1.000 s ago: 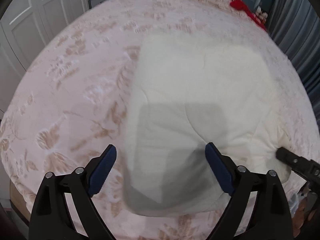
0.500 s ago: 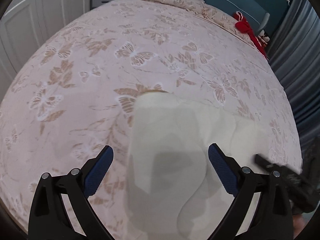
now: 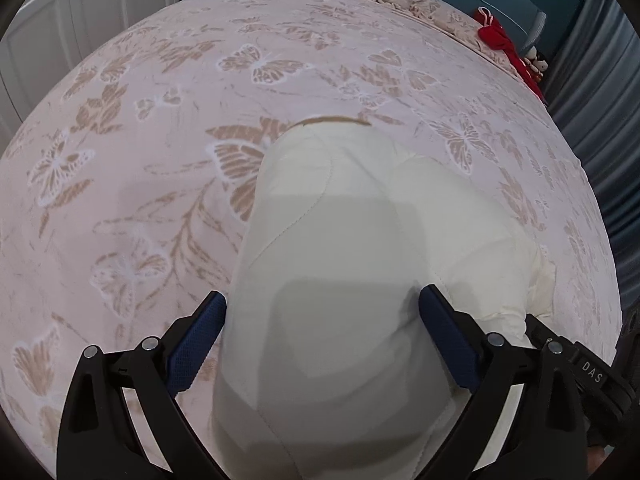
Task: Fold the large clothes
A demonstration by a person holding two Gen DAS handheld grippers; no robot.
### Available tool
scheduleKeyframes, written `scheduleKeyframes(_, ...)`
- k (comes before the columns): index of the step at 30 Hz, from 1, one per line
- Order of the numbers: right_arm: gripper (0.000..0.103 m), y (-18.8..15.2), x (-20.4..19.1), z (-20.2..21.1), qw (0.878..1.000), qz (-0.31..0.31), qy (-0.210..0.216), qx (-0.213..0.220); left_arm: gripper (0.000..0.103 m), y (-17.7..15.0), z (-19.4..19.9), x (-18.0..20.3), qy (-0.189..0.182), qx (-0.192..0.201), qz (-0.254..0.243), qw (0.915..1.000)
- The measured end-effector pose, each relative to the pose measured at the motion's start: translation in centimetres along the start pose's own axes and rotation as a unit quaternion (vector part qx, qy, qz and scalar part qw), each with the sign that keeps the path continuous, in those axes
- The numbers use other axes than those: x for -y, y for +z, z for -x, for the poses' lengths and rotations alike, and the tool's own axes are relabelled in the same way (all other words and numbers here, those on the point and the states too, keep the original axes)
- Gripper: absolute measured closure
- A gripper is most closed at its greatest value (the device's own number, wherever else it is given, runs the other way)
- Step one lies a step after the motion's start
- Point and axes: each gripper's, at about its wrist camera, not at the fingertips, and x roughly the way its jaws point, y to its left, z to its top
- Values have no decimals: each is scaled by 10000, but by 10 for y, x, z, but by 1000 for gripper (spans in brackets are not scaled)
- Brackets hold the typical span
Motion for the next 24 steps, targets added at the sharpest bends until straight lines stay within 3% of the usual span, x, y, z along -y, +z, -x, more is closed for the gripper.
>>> scheduleKeyframes(6,83,-5,-14,-5,9981,422,-441,76,5,-7,-12,2,229,73,-95,9997)
scheduleKeyframes(9,73,-2,-35,9,9917,900,-915,-7,5,-5,0,5,425,96,-284,9986)
scheduleKeyframes(12,60,-8,-58,45,9778,1553,-1389,204,5,-10,35,10,694,327,-637,9950)
scheduleKeyframes(18,55,-44,-76,97,9686,2051,-1403,130,5,-49,89,15,1011,405,-1006,9890)
scheduleKeyframes(24,54,-97,-74,93,9570,2338,-1710,-175,5,-97,97,21,1297,244,-1151,9846)
